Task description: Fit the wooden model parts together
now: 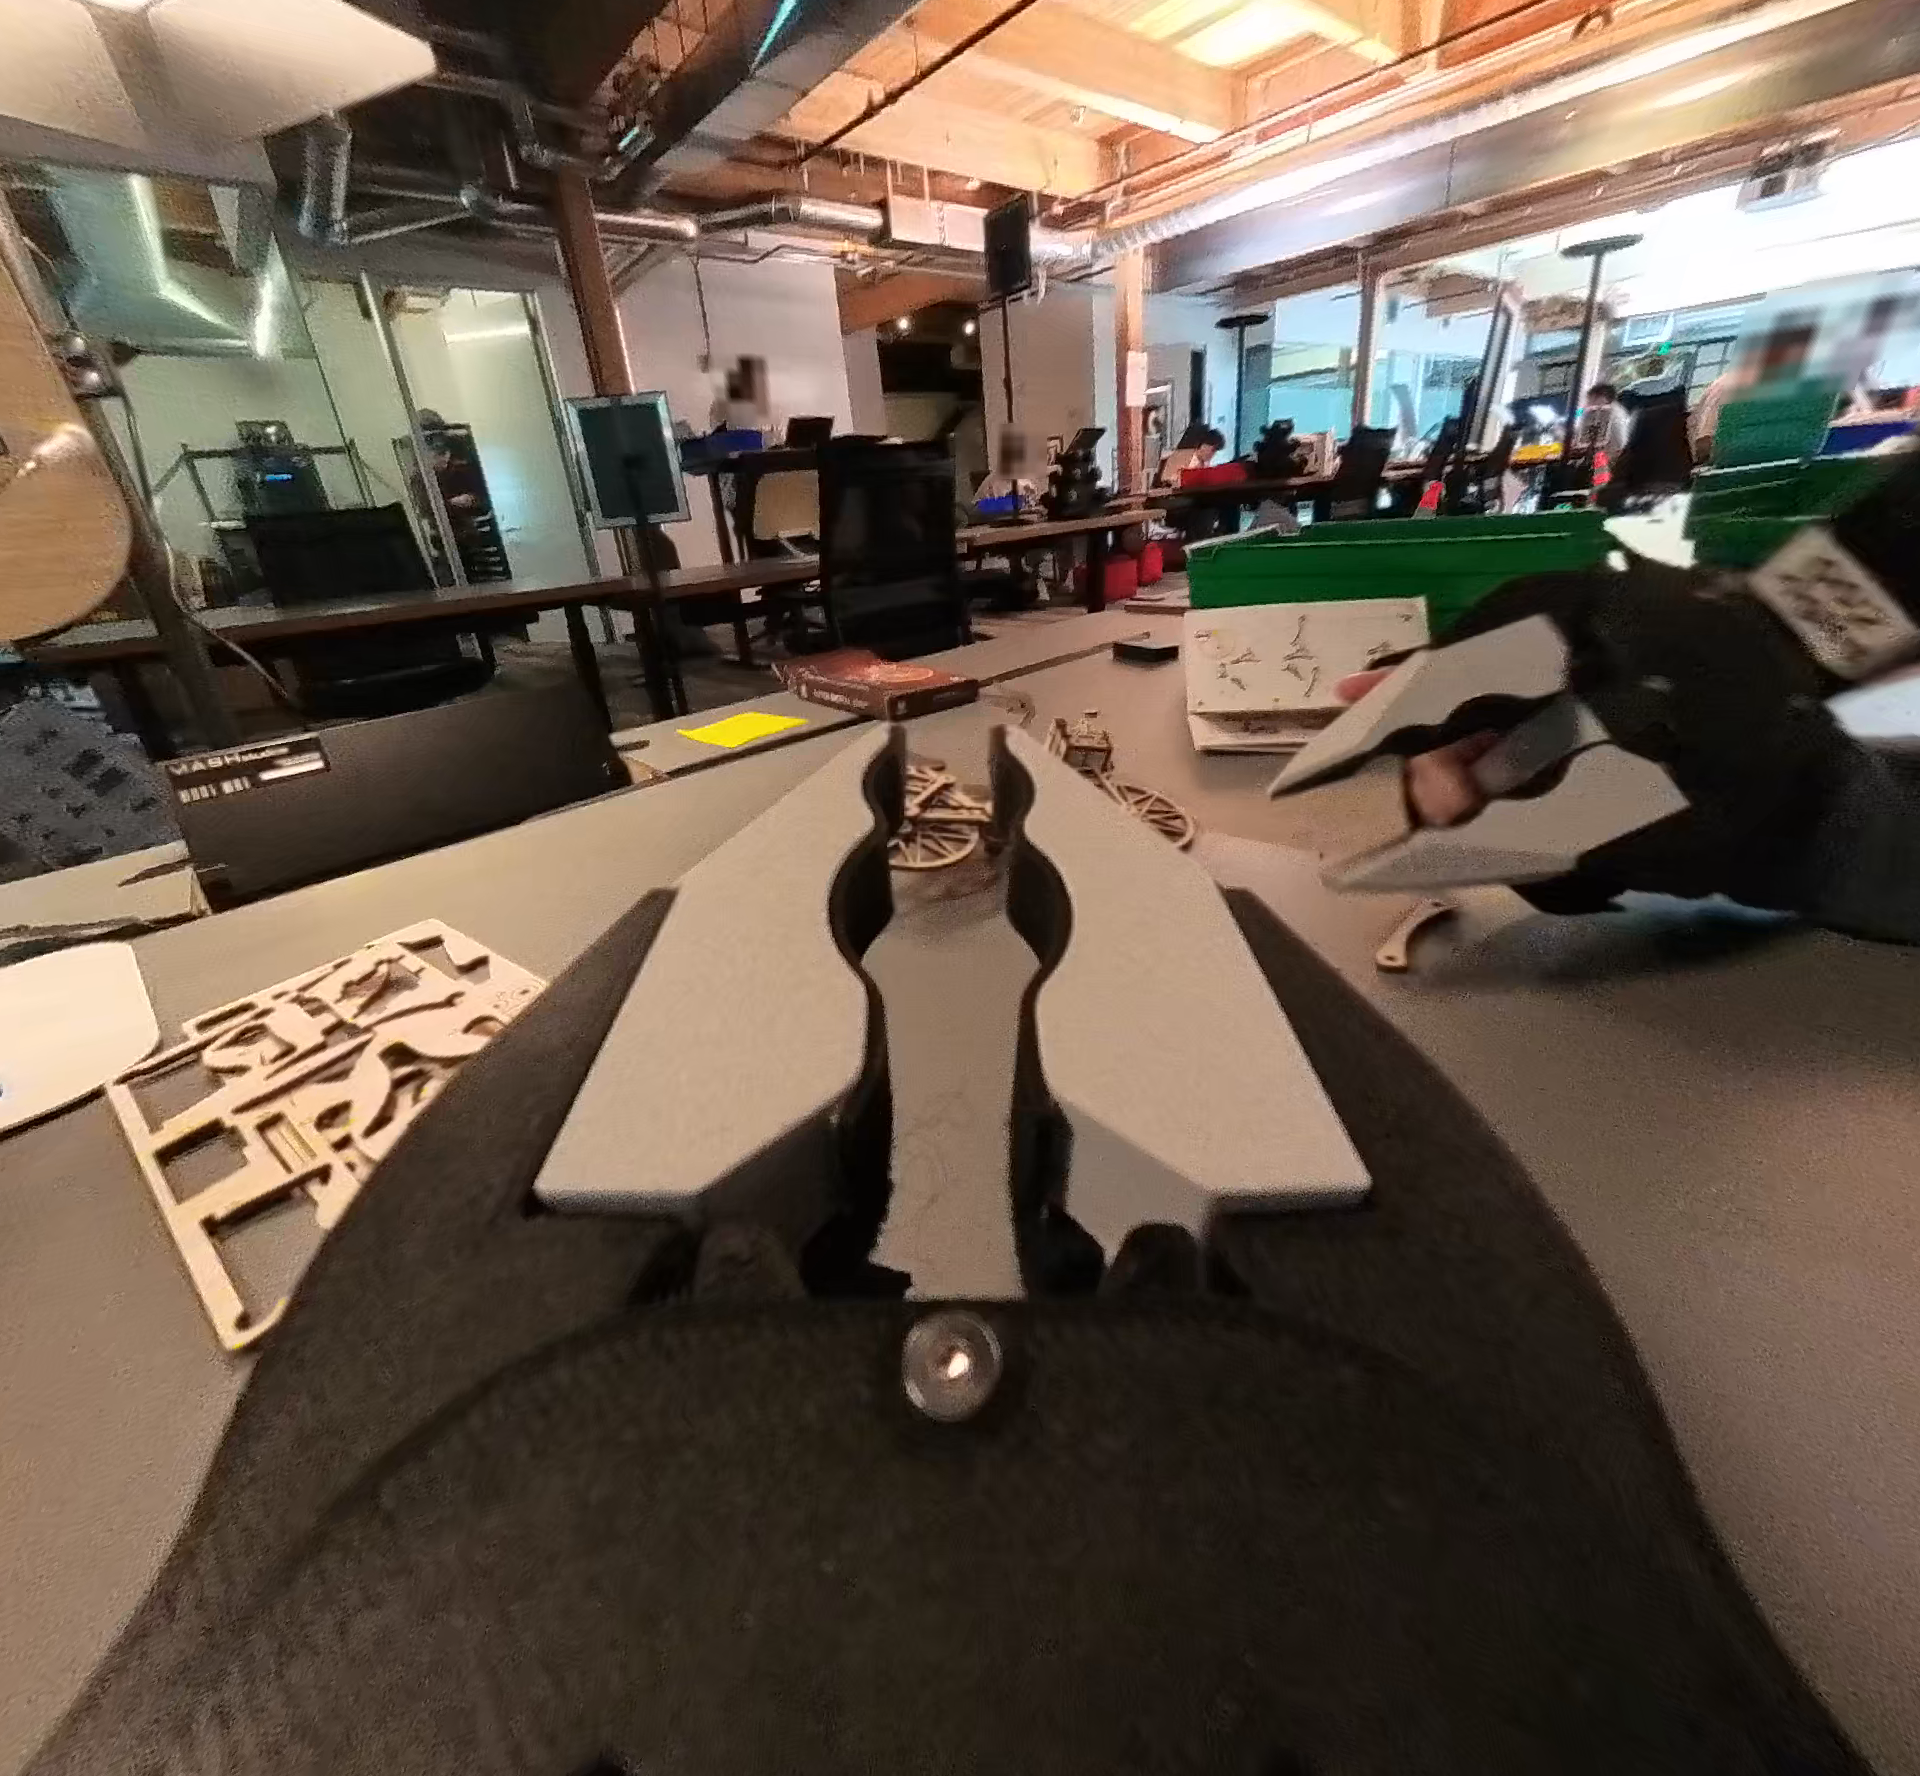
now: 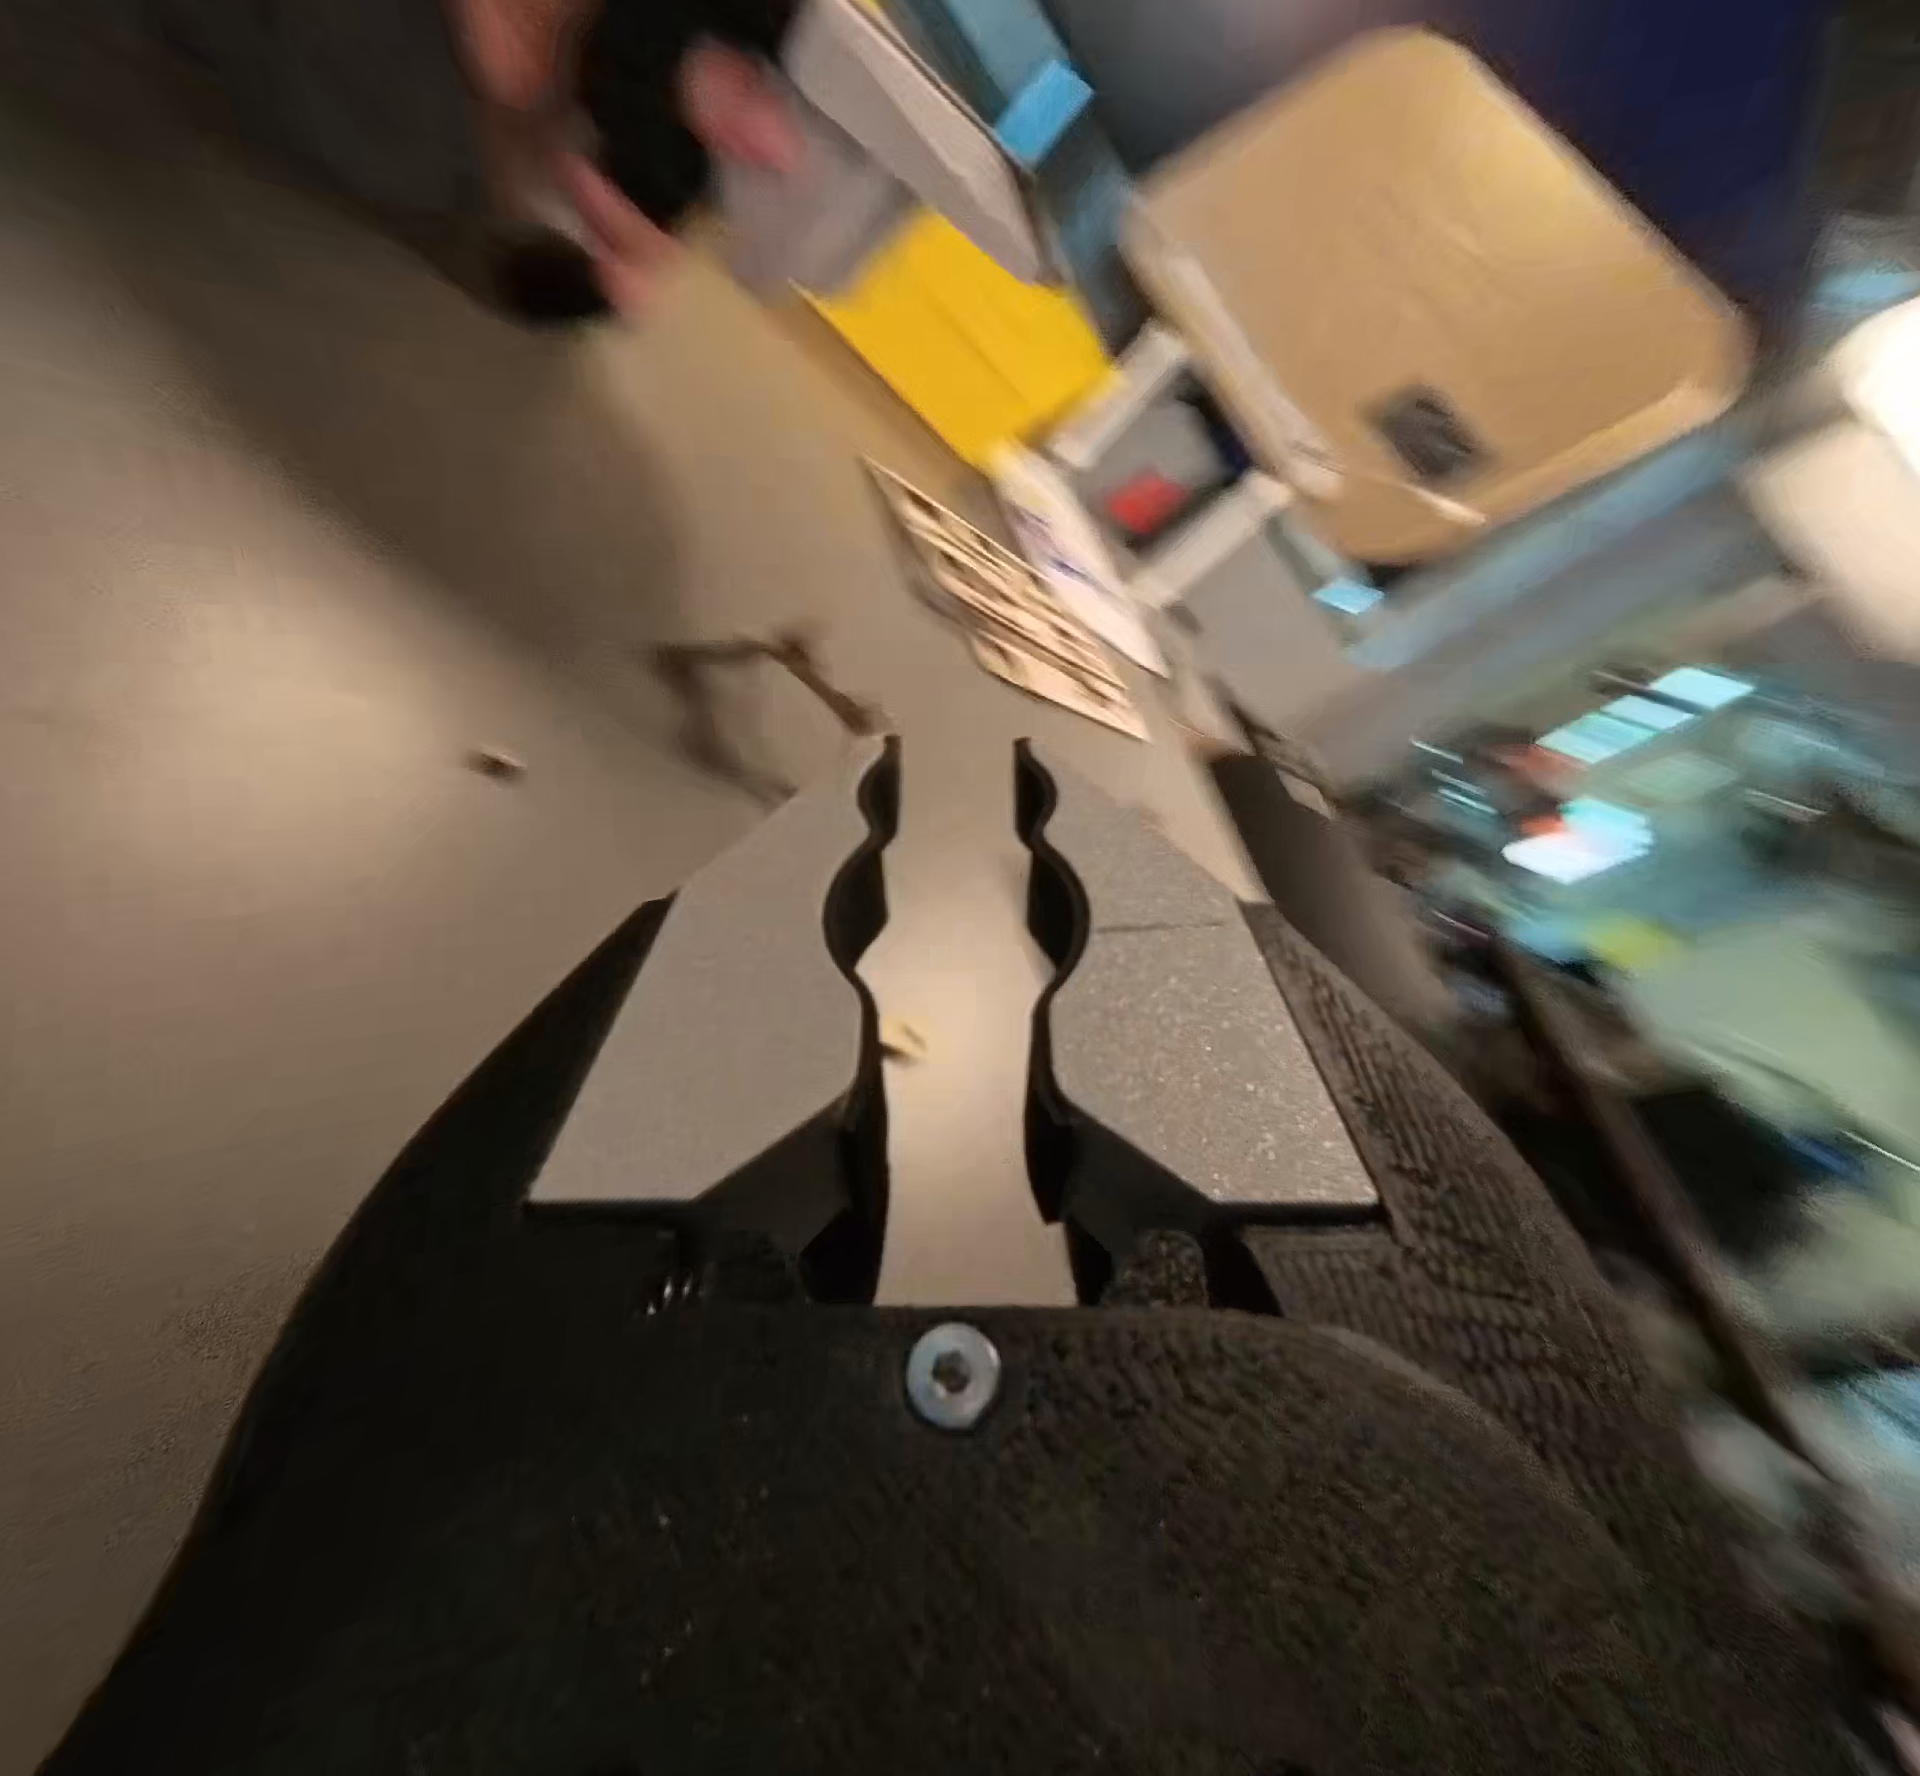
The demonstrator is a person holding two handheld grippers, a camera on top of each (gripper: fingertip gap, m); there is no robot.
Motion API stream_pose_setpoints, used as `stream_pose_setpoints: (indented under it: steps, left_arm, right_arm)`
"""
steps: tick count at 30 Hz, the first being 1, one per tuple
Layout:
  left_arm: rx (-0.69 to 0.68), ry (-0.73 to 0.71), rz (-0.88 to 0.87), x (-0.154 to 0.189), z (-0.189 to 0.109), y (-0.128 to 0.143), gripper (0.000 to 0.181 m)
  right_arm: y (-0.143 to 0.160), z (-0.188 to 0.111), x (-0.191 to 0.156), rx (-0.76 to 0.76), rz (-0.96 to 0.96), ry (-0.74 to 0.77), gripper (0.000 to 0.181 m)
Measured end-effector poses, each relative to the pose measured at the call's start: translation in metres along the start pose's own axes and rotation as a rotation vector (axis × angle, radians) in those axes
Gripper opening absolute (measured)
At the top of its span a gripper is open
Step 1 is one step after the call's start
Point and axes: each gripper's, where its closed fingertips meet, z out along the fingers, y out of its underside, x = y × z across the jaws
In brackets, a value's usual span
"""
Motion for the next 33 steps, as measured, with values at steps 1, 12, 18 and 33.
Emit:
stream_pose_setpoints:
  steps: [1, 12, 18, 33]
  left_arm:
    - [0.01, -0.004, 0.002, -0.001, -0.004, -0.002, 0.014]
    - [0.005, -0.048, -0.116, -0.018, -0.006, 0.0, 0.014]
    - [-0.057, -0.005, -0.043, -0.008, 0.006, 0.009, 0.014]
    - [-0.55, 0.374, -0.04, 0.097, 0.078, 0.083, 0.058]
  right_arm:
    - [-0.007, 0.006, -0.01, 0.037, 0.07, -0.13, 0.029]
    - [0.029, 0.052, -0.046, -0.226, 0.105, -1.004, 0.008]
    - [0.054, 0.022, -0.019, -0.331, 0.102, -0.98, 0.0]
    - [0.108, -0.045, 0.016, -0.462, 0.307, -0.846, 0.018]
